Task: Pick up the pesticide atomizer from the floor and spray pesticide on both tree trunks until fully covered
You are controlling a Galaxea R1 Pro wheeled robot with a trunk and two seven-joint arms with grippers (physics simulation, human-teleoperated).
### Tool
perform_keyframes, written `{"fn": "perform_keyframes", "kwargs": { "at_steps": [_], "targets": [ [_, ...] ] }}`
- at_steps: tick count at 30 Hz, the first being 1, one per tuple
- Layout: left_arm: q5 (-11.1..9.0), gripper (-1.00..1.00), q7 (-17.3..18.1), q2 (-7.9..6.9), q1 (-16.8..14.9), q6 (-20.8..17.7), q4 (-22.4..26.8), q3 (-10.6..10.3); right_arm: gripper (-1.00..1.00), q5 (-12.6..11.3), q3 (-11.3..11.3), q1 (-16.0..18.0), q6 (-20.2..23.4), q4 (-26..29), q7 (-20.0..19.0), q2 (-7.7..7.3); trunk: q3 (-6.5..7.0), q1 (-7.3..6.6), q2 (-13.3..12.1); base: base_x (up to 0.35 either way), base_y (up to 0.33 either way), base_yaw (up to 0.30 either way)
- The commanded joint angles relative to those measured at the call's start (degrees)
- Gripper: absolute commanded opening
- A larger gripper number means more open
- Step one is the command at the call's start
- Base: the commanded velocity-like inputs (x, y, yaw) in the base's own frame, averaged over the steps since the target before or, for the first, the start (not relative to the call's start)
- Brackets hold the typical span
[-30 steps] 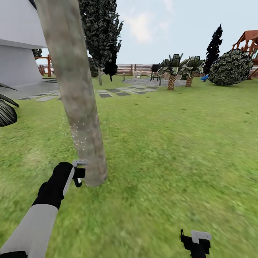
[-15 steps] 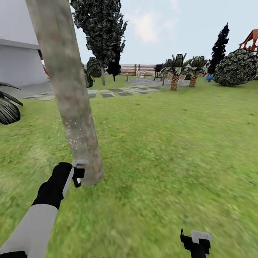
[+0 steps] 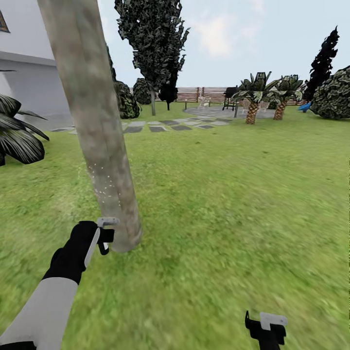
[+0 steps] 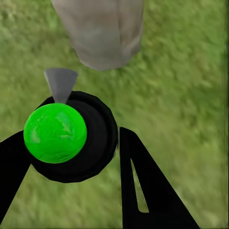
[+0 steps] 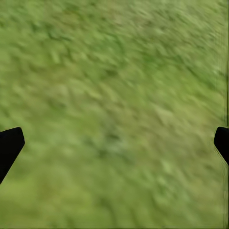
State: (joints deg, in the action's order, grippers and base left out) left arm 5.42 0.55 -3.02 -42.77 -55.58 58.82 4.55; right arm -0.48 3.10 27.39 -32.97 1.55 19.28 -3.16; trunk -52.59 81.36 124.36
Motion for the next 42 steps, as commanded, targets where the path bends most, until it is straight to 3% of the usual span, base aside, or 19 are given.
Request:
{"fn": "perform_keyframes", "kwargs": {
  "at_steps": [1, 10, 17, 24, 29, 39, 42],
  "targets": [
    [0.5, -1.0, 0.2, 0.02, 0.0, -0.2, 0.1, 0.0, 1.0, 0.0, 0.3, 0.0, -0.1, 0.0, 0.3, 0.0, -0.05, -0.01, 0.0, -0.051, -0.27, 0.002],
    [0.6, -1.0, 0.2, -0.2, 0.0, -0.2, 0.1, 0.2, 1.0, 0.0, 0.3, 0.0, 0.0, 0.0, 0.2, -0.01, -0.05, -0.01, 0.0, 0.035, -0.273, 0.014],
    [0.6, -1.0, 0.1, -0.25, 0.0, -0.2, 0.1, 0.2, 1.0, 0.0, 0.4, 0.0, -0.1, 0.0, 0.2, 0.08, -0.05, -0.01, 0.0, 0.121, -0.273, 0.244],
    [0.3, -1.0, -4.4, -0.4, 0.2, -0.4, 0.1, 0.2, 1.0, 0.0, 0.4, 0.0, -0.1, 0.0, 0.2, 0.08, -0.05, -0.01, 0.0, 0.132, -0.265, 0.277],
    [0.0, -1.0, -4.7, 0.16, 4.4, 5.1, 0.5, 0.3, 1.0, 0.0, 0.4, 0.0, 0.0, 0.0, 0.2, 0.18, -0.05, -0.01, 0.0, 0.218, -0.213, 0.232],
    [-0.2, -1.0, -4.5, 0.56, 4.7, 5.3, 1.2, 0.0, 1.0, 0.0, 0.4, 0.0, 0.0, 0.0, 0.2, 0.17, -0.05, -0.01, 0.0, 0.104, -0.254, 0.031],
    [-0.2, -1.0, -4.6, 1.28, 4.7, 5.3, 1.3, 0.0, 1.0, 0.0, 0.4, 0.0, 0.0, 0.0, 0.2, 0.24, -0.05, -0.01, 0.0, 0.002, -0.278, 0.241]
  ]
}}
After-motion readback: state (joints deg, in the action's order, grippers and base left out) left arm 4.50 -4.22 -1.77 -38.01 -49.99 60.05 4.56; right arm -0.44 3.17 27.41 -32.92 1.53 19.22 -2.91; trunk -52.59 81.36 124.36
